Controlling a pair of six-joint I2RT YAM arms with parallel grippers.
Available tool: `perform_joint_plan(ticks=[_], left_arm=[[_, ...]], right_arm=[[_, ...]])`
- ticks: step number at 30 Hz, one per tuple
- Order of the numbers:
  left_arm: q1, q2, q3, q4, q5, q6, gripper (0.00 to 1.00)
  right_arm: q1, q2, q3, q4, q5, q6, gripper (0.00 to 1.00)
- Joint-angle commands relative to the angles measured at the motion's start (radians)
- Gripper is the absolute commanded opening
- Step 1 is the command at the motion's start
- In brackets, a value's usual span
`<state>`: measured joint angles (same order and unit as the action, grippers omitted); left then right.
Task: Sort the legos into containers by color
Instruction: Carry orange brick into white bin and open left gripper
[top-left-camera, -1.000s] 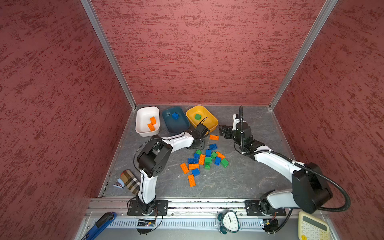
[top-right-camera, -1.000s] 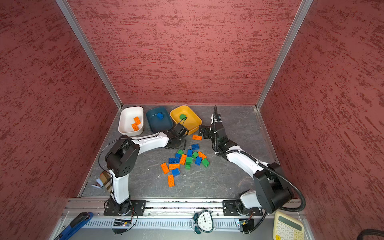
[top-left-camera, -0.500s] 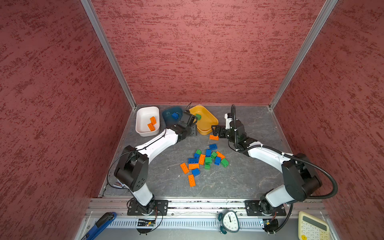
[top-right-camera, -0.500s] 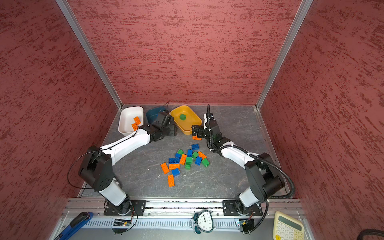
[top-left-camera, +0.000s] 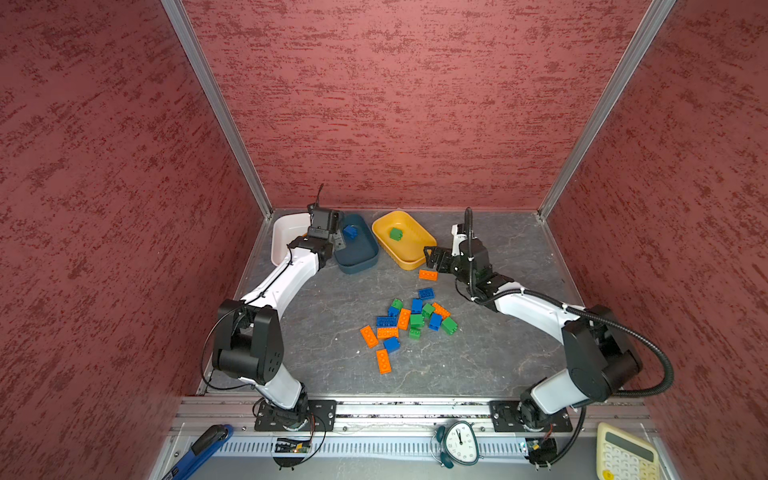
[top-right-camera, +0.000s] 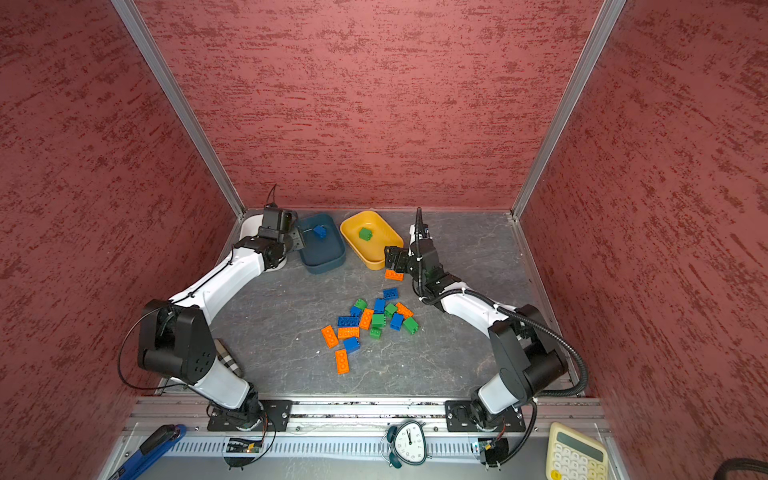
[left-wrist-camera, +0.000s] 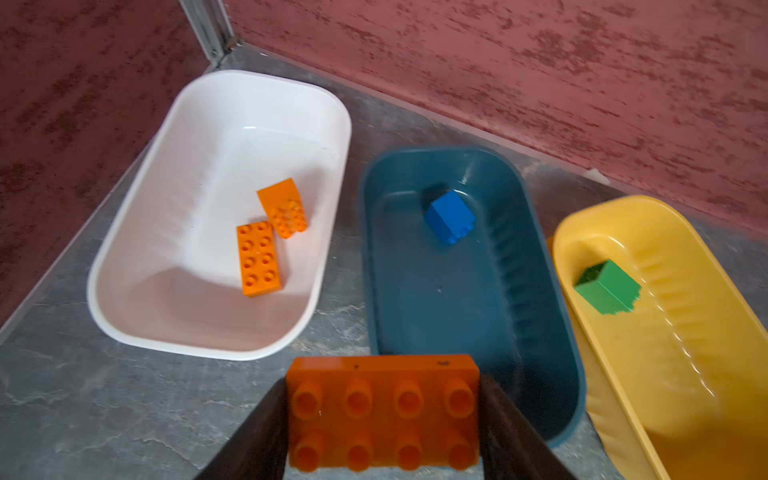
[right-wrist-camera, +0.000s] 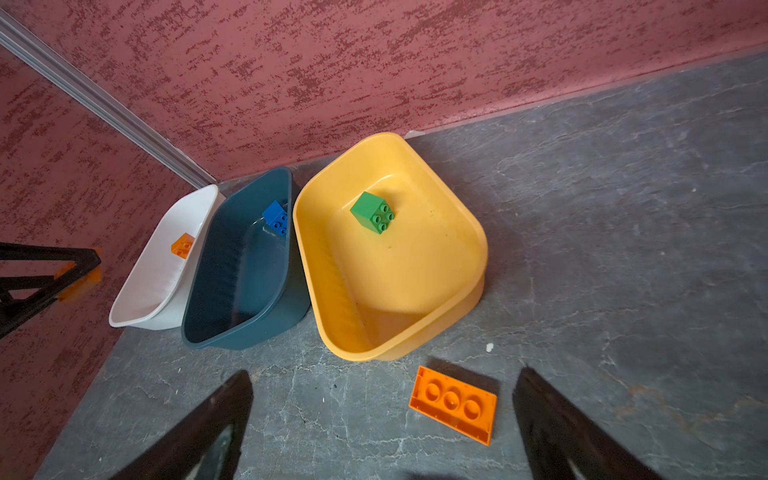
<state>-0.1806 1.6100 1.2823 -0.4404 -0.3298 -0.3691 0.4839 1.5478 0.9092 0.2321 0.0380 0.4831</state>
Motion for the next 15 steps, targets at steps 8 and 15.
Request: perform_joint_plan(ticks=[8,15], left_arm=[[0.194,0.151,0.107,0.098,-0.018,0.003,0.39],[0.252,0.345,0.286,0.040,-0.067,-0.002,0.38]], right_arm=[[0.005,0.014,0.040,0.004,0.055,0.025,0.99],[0.005,0.014,0.053,-0.023,0.069,0.023,0.99]])
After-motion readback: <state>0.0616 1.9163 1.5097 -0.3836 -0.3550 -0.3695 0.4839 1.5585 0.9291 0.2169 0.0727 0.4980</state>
